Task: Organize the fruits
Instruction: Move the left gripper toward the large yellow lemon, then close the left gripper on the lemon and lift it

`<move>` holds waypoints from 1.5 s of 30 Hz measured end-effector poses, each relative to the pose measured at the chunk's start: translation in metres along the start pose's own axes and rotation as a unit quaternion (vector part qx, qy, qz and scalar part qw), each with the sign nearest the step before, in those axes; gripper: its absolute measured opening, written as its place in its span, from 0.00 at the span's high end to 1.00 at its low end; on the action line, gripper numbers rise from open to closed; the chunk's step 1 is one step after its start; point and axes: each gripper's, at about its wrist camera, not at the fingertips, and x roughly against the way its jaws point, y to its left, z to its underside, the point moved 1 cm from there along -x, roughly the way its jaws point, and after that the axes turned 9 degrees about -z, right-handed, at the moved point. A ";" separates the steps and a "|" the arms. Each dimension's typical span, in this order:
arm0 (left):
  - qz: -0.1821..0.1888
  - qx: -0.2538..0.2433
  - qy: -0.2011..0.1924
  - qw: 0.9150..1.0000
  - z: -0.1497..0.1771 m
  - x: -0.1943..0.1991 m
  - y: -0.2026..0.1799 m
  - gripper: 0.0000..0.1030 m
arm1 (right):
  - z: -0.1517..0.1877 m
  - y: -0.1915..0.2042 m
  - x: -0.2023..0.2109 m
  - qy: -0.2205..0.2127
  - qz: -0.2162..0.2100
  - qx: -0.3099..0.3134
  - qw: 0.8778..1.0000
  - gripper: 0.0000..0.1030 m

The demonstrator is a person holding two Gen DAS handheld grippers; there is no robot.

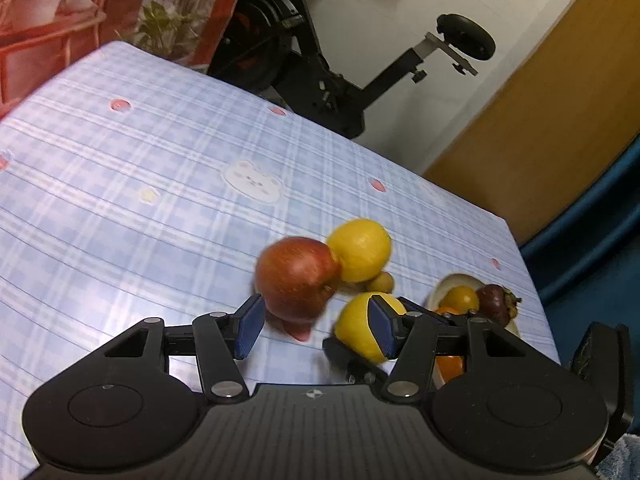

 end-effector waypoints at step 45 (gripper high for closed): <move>0.077 -0.049 0.069 0.993 0.053 -0.041 -0.050 0.42 | 0.043 -0.007 0.066 -0.035 -0.050 -0.125 0.990 0.37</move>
